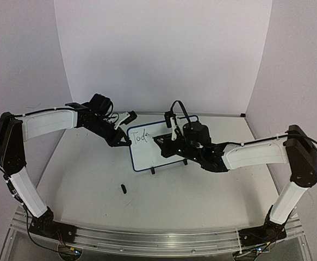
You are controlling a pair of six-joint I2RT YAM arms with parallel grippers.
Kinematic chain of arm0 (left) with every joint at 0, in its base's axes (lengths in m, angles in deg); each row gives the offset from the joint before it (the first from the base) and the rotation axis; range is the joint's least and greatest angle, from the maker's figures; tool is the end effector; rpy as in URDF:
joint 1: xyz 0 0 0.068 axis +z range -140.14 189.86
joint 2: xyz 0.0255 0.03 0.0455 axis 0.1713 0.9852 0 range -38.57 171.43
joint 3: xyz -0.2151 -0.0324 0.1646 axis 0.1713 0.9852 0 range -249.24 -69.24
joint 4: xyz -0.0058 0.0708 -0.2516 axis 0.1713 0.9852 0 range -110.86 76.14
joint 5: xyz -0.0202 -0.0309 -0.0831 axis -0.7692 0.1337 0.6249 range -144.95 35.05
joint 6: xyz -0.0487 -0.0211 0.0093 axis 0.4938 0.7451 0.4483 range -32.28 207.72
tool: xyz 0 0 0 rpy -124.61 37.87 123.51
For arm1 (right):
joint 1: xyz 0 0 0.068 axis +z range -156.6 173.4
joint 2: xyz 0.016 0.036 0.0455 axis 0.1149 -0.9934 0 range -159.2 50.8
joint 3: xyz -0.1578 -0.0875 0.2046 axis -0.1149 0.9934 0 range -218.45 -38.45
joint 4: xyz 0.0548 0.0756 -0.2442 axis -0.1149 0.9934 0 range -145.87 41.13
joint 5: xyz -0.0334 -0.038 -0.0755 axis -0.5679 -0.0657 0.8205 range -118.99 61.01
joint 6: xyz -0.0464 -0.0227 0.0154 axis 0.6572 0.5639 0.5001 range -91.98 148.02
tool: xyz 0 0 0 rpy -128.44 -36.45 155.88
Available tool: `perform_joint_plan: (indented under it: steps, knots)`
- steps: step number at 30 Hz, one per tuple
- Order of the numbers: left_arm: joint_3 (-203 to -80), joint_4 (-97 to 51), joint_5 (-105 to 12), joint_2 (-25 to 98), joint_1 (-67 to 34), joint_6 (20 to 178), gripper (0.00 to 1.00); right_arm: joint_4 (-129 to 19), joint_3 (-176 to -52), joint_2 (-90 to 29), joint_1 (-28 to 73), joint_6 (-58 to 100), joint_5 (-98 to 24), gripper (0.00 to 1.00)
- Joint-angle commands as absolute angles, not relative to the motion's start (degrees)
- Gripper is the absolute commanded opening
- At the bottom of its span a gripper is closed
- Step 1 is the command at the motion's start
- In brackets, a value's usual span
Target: Write a sentence on the whiteboard
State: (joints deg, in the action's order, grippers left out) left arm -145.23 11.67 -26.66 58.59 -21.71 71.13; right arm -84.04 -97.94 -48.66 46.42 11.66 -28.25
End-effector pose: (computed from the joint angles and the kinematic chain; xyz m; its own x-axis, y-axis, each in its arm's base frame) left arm 0.3025 -0.2057 0.2580 -0.4581 0.5768 -0.6764 0.8670 0.4577 -0.1970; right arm 0.2391 0.3169 0.2400 -0.3410 0.0154 -0.9399 -0.7244 0.6329 0.2732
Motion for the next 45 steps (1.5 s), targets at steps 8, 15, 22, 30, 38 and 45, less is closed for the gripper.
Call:
perform_joint_plan:
  steps: [8,15,22,30,38,45]
  knots:
    - [-146.0,13.3,-29.8,60.3,-22.2,69.9,0.0,-82.8,-97.4,-48.3,46.1,11.7,-23.7,0.0]
    - [-146.1,13.2,-29.9,60.2,-22.2,69.8,0.0,-82.8,-98.0,-46.2,46.1,12.7,-22.3,0.0]
    - [-146.1,13.3,-29.9,60.2,-22.3,69.7,0.0,-82.9,-98.2,-45.0,46.1,12.9,-22.7,0.0]
    - [-146.1,13.4,-30.0,60.3,-22.3,69.7,0.0,-83.1,-98.4,-46.5,46.1,12.5,-23.3,0.0]
    - [-146.1,13.3,-30.0,60.4,-22.3,69.8,0.0,-83.1,-97.0,-48.7,46.1,11.0,-24.0,0.0]
    - [-146.1,13.4,-30.1,60.4,-22.4,69.7,0.0,-83.1,-96.5,-48.6,46.1,11.1,-23.4,0.0]
